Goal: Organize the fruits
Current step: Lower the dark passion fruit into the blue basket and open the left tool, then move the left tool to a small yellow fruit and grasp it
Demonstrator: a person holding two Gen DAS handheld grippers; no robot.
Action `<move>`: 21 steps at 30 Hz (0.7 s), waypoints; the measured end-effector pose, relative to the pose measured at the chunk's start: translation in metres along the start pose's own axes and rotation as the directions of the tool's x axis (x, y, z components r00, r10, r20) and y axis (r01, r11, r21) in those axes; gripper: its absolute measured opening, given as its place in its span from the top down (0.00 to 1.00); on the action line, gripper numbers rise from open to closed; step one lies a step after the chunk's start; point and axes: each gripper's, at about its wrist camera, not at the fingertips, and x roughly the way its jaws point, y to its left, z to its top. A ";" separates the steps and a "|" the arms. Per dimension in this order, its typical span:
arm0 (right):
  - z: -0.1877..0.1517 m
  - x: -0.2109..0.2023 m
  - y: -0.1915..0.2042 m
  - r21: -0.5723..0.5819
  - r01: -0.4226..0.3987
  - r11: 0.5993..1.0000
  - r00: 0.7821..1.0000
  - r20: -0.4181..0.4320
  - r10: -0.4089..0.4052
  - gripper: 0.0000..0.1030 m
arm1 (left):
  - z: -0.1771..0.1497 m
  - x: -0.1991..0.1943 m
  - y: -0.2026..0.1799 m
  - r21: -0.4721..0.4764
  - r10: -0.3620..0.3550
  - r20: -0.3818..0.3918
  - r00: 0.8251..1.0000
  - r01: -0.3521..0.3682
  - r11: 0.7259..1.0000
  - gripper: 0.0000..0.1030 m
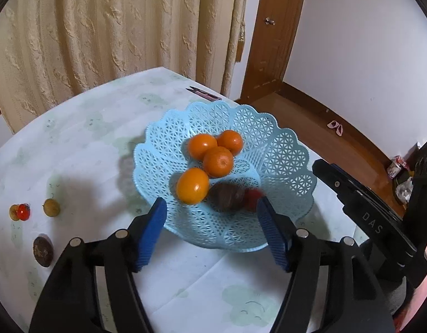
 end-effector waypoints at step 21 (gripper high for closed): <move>-0.004 -0.012 0.034 -0.032 -0.040 0.999 0.999 0.031 0.041 0.39 | -0.010 -0.034 0.087 -0.168 0.156 0.013 0.988 -0.151 0.974 0.27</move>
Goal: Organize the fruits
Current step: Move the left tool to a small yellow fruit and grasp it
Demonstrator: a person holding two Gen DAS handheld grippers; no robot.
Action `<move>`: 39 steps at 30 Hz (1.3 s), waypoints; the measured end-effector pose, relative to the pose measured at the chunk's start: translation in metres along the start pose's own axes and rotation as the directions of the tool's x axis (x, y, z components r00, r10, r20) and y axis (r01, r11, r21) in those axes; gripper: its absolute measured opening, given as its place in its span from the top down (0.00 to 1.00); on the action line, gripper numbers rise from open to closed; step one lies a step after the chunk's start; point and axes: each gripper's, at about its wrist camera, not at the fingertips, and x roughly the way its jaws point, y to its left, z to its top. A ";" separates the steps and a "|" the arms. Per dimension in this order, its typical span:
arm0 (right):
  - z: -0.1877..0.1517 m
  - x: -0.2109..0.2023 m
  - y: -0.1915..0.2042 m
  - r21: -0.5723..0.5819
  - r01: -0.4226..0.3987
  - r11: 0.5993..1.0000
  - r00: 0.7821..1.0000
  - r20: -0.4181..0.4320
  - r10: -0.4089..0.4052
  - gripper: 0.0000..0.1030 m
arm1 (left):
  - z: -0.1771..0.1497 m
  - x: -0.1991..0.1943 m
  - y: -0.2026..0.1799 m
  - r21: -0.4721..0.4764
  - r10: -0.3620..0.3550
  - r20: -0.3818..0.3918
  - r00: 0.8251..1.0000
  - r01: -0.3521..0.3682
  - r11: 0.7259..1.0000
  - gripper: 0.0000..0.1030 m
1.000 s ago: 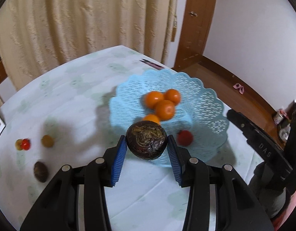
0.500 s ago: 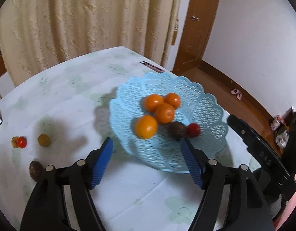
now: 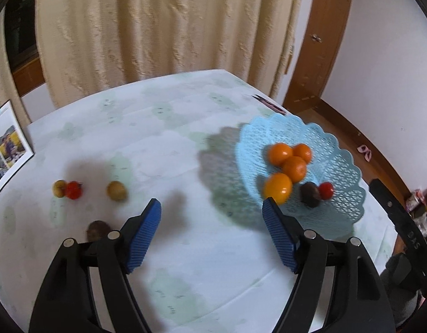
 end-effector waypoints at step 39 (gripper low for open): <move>-0.052 0.030 0.143 -0.223 -0.233 0.947 0.960 -0.210 0.187 0.39 | 0.001 0.038 0.232 -0.442 0.139 -0.143 0.980 -0.189 0.877 0.35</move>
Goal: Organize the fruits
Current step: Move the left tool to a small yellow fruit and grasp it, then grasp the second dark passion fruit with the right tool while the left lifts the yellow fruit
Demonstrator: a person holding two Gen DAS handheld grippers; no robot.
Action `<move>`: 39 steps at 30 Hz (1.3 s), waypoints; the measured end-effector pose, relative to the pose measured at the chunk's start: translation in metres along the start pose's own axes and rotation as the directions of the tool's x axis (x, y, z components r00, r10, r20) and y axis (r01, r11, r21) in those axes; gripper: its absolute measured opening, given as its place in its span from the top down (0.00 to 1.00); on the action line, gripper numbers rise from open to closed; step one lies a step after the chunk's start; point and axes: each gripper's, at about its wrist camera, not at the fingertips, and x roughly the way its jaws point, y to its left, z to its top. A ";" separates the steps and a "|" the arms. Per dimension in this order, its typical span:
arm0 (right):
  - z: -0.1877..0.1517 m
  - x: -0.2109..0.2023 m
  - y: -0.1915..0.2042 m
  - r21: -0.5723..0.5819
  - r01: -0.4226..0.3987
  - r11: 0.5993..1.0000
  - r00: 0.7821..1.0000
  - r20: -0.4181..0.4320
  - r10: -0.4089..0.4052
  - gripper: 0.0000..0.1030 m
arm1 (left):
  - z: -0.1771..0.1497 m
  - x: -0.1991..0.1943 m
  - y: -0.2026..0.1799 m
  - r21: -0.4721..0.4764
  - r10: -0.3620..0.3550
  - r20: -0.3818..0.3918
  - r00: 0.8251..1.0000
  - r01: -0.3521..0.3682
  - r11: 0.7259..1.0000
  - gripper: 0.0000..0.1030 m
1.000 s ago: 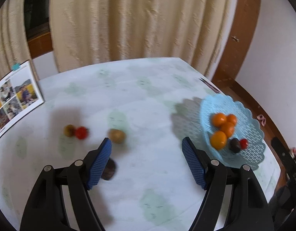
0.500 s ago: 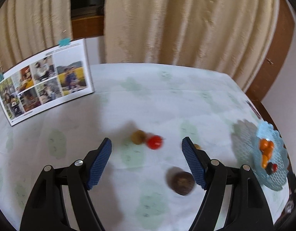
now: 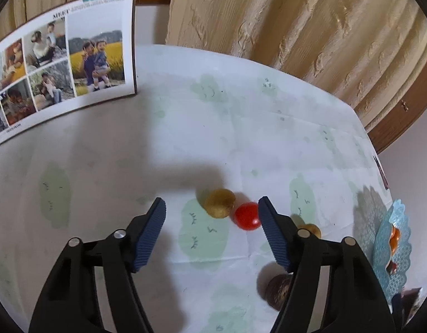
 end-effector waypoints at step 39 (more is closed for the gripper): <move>-0.014 0.058 0.048 -0.087 -0.086 0.992 0.979 -0.194 0.068 0.39 | 0.005 -0.002 -0.011 -0.044 0.055 0.065 0.996 -0.052 0.998 0.73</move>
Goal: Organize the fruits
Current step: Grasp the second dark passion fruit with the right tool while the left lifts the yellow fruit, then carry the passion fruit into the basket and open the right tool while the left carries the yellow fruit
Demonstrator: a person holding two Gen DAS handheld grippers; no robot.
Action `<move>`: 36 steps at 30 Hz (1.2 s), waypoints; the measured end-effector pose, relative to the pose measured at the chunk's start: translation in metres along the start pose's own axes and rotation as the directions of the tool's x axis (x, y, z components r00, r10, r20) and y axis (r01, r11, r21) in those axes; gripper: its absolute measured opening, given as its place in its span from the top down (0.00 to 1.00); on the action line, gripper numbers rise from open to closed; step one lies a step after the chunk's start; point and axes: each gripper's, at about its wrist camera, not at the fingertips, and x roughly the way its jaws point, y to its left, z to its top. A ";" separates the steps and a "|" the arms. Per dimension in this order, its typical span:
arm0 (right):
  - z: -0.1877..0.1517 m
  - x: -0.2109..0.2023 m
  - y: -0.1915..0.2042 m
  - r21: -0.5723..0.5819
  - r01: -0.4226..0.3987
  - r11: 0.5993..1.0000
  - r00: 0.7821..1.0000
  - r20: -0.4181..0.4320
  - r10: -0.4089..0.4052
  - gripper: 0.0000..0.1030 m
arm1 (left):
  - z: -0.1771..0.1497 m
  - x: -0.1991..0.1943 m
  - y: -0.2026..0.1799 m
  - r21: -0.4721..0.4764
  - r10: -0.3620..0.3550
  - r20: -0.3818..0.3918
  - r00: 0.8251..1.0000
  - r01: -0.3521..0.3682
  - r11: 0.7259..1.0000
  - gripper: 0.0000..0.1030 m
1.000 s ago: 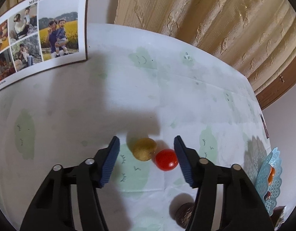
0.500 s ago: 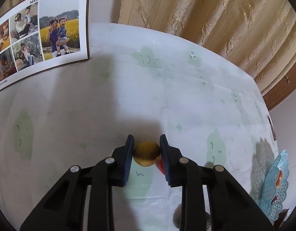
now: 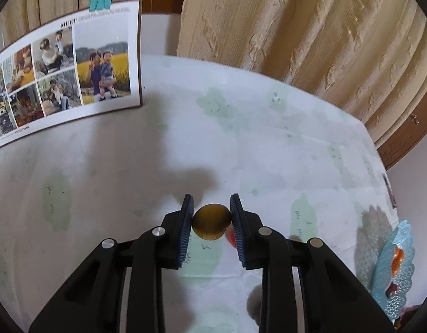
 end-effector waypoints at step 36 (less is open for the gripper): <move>0.017 0.098 0.076 -0.191 0.116 0.975 0.982 -0.125 -0.142 0.61 | 0.010 -0.054 0.000 -0.004 -0.054 0.109 0.993 0.055 0.998 0.73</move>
